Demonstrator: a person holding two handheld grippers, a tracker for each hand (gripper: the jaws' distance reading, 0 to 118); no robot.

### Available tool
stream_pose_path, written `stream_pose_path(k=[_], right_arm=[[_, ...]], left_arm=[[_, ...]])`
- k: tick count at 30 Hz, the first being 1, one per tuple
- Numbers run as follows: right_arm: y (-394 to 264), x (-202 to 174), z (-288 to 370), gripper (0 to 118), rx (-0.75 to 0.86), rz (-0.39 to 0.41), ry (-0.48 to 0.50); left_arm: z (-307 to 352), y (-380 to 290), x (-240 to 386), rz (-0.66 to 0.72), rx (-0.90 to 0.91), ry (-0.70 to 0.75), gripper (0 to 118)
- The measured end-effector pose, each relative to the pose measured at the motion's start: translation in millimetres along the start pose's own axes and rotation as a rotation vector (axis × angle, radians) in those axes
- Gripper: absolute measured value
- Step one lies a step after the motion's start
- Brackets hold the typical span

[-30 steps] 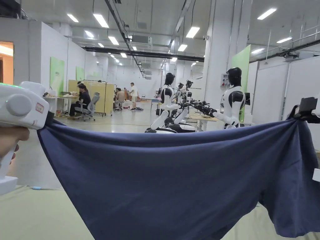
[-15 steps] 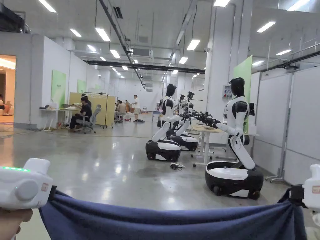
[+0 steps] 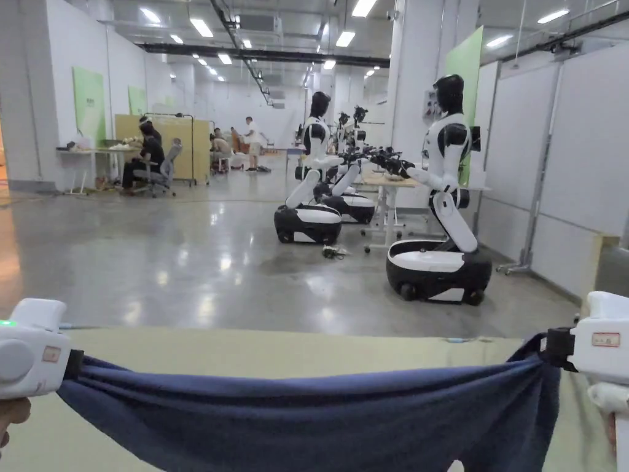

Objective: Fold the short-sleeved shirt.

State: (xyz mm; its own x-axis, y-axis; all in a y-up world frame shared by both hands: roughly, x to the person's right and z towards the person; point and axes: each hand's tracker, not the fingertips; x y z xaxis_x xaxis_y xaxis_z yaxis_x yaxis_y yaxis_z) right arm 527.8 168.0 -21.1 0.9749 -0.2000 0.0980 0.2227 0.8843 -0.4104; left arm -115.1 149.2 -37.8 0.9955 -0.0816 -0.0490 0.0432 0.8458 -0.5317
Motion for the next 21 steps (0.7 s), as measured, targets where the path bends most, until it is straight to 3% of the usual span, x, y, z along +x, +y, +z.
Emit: stream_pose_path(k=[5,11,13,15,17,18,19,20,21], right_arm=[[-63.2,19.6,67.4,7,-0.036,0.029,0.014],[-201.5,43.8,112.7,7,-0.242,0.056,0.028],[-249.0,48.6,113.6,7,-0.343,0.108,0.004],[-289.7,47.1,112.5,7,-0.387,0.245,-0.087],[-311.2,57.7,100.5,7,-0.428,0.25,-0.094],[-315.4,59.6,99.1,7,-0.435,0.218,-0.087],[-315.7,59.8,99.2,9,-0.426,0.209,-0.091],[-311.9,58.7,103.2,24,-0.397,0.201,-0.093],[-305.4,58.3,105.0,57,-0.376,0.198,-0.08]], left_arm=[[64.4,-74.7,-11.4,0.03,-0.066,-0.066,7],[93.8,-218.9,-11.2,-0.059,-0.294,-0.069,7],[93.1,-264.1,-9.5,-0.037,-0.353,-0.084,7],[89.9,-298.4,-4.5,-0.028,-0.416,-0.095,7],[85.8,-313.5,-5.0,-0.013,-0.399,-0.091,7],[85.1,-316.9,-6.4,0.014,-0.384,-0.093,14],[88.3,-312.9,-6.5,0.021,-0.375,-0.09,30],[91.0,-309.2,-7.5,0.023,-0.347,-0.087,51],[97.3,-301.7,-6.5,-0.006,-0.32,-0.064,71]])
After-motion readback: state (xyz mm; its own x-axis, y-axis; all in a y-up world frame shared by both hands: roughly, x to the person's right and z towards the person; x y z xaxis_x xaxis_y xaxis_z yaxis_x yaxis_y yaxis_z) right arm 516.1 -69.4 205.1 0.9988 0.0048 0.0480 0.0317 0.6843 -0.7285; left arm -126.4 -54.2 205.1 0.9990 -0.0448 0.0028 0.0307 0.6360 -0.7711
